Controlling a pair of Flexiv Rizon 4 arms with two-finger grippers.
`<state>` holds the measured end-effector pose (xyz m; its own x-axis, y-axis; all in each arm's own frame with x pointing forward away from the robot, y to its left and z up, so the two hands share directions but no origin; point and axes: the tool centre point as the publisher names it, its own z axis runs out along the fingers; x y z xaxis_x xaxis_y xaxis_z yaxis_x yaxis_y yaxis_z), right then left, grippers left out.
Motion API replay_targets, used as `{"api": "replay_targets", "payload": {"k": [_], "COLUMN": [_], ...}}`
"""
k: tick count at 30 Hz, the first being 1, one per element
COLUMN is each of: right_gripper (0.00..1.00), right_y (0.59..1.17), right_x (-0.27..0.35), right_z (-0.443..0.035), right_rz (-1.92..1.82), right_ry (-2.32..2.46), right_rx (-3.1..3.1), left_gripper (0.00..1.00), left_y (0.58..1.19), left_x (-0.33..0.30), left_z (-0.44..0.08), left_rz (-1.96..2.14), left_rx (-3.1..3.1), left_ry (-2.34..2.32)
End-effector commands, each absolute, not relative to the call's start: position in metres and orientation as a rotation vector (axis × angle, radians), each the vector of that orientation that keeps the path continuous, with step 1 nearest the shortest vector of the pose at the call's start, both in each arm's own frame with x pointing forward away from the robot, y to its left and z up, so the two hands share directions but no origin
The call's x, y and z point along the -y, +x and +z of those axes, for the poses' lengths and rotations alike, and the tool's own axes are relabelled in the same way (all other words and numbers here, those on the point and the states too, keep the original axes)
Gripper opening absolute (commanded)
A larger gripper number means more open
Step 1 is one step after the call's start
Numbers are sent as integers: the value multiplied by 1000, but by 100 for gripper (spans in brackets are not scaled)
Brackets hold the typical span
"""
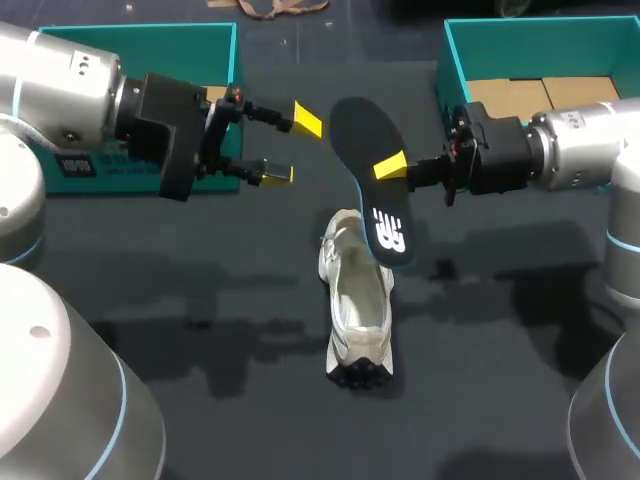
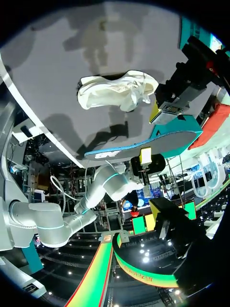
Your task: Take the shoe out of the shoebox, open the shoe tongue, remove and reinsert the insole, then place the shoe into the shoebox
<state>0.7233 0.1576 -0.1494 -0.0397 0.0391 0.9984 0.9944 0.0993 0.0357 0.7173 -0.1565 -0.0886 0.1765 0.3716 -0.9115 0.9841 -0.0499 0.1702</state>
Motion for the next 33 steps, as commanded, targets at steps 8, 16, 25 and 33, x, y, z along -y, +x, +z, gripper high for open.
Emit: {"api": "replay_targets", "payload": {"k": [8, 16, 25, 33], "right_gripper": [0, 0, 0, 0], "right_y": [723, 723, 723, 723], "right_x": [-158, -158, -158, -158], "right_z": [-150, -150, -150, -150], "right_rz": [-1142, -1142, -1142, -1142], "right_ry": [-1150, -1150, -1150, -1150], "right_rx": [1313, 1313, 1313, 1313], "left_gripper": [100, 100, 100, 100], "left_y": [764, 764, 784, 798], "left_x": [166, 166, 196, 232], "left_z": [-48, -48, -26, -27], "left_rz": [-680, -680, -657, -510], "left_rx": [-1575, -1575, -1641, -1859], "left_ry": [2102, 2102, 2218, 2327]}}
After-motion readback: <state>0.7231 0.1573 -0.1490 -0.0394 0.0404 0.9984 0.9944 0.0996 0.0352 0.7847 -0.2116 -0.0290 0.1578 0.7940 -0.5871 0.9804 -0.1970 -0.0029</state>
